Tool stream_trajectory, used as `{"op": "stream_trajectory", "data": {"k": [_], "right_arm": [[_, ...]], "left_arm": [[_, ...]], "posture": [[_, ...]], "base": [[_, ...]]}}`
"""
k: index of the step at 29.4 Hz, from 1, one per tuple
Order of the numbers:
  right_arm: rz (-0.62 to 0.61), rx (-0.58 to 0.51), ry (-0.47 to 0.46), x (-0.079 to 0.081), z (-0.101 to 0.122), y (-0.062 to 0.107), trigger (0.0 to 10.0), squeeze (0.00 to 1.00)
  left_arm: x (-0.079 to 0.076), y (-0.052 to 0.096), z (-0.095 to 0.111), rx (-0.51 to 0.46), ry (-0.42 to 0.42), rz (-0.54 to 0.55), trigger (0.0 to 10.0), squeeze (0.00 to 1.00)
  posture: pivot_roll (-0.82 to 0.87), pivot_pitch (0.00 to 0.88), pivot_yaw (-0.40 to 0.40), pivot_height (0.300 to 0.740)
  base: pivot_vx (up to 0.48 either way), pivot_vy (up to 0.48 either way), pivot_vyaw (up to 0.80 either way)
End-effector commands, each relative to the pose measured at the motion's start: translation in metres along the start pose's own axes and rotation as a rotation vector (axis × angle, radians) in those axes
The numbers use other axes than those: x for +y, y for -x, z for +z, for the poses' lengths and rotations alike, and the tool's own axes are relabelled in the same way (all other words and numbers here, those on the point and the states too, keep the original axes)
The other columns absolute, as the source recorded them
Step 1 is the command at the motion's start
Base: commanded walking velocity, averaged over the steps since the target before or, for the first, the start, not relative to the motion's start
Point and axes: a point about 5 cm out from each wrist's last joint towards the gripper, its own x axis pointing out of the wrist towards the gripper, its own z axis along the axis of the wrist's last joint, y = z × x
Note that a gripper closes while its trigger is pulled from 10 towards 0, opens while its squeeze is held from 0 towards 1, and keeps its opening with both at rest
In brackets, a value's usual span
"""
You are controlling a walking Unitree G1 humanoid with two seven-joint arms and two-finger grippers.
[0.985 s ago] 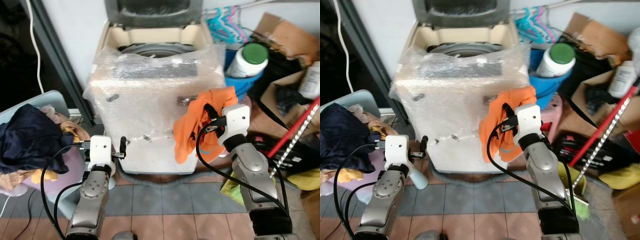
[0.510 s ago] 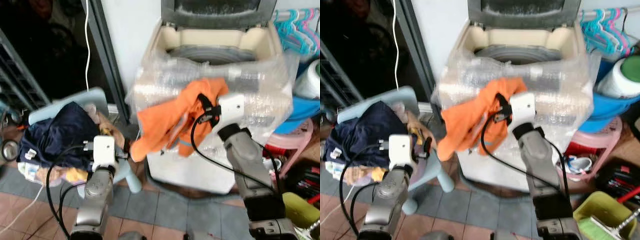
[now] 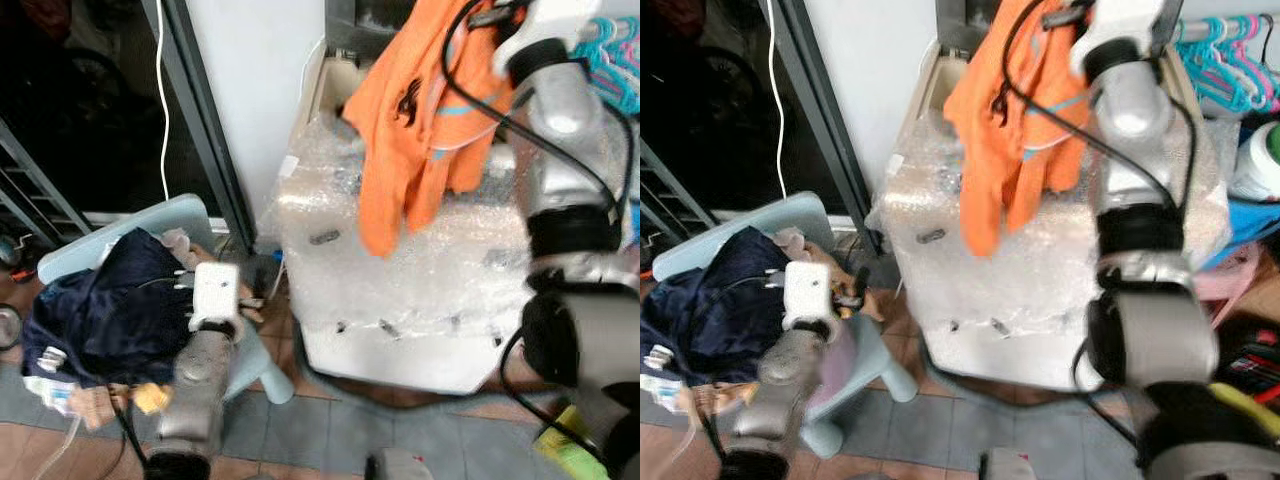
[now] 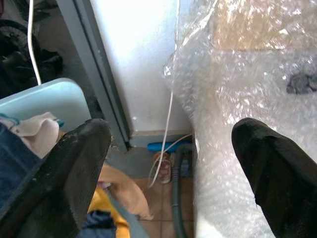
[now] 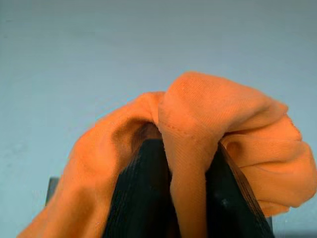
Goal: Clothes washing
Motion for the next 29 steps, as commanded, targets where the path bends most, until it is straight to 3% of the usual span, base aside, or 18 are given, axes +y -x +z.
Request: {"op": "stream_trajectory", "data": {"k": [1,3,4,9,10,13,17,22,26,28,29], "right_arm": [[-0.01,-0.123,-0.047,0.002,0.031,-0.016,10.0,0.0],[0.015,-0.096,-0.05,0.004,0.026,-0.016,10.0,0.0],[0.069,-0.011,-0.058,0.013,0.005,-0.01,10.0,0.0],[0.25,0.195,-0.076,0.045,-0.05,0.022,10.0,0.0],[0.282,0.235,-0.093,0.051,-0.063,0.034,10.0,1.0],[0.361,0.3,-0.118,0.061,-0.085,0.061,10.0,1.0],[0.358,0.326,-0.106,0.052,-0.094,0.083,10.0,1.0],[0.286,0.291,-0.095,0.044,-0.09,0.097,10.0,1.0],[0.33,0.306,-0.085,0.056,-0.092,0.117,10.0,1.0],[0.345,0.308,-0.099,0.069,-0.09,0.142,10.0,1.0],[0.348,0.308,-0.097,0.07,-0.09,0.145,10.0,1.0]], "left_arm": [[0.013,0.001,-0.001,0.003,-0.019,0.047,10.0,0.0],[0.013,0.001,-0.001,0.008,-0.018,0.052,10.0,0.0],[0.013,0.001,-0.002,0.014,-0.019,0.057,10.0,0.0],[0.012,0.002,-0.001,0.012,-0.018,0.056,10.0,0.0],[0.011,0.002,-0.002,0.013,-0.017,0.055,10.0,0.0],[0.011,0.003,-0.002,0.02,-0.017,0.048,10.0,0.0],[0.01,0.002,-0.003,0.027,-0.021,0.039,10.0,0.0],[0.009,0.002,-0.002,0.031,-0.032,0.05,10.0,0.0],[0.01,0.002,-0.002,0.044,-0.03,0.061,10.0,0.0],[0.011,0.003,-0.001,0.042,-0.023,0.059,10.0,0.0],[0.011,0.003,-0.001,0.042,-0.023,0.058,10.0,0.0]], "posture": [[-0.05,0.0,0.032,0.74],[-0.05,0.0,0.03,0.74],[-0.05,0.0,0.028,0.74],[-0.05,0.0,0.031,0.74],[-0.05,0.0,0.034,0.74],[-0.06,0.0,0.039,0.74],[-0.07,0.0,0.043,0.74],[-0.07,0.0,0.042,0.74],[-0.07,0.0,0.04,0.74],[-0.07,0.0,0.04,0.74],[-0.07,0.0,0.04,0.74]], "base": [[0.0,0.0,0.0],[0.0,0.0,0.0],[0.0,0.0,0.0],[0.0,0.0,0.0],[0.0,0.0,0.0],[0.0,0.0,0.0],[0.0,0.0,0.0],[0.0,0.0,0.0],[0.0,0.0,0.0],[0.0,0.0,0.0],[0.0,0.0,0.0]]}}
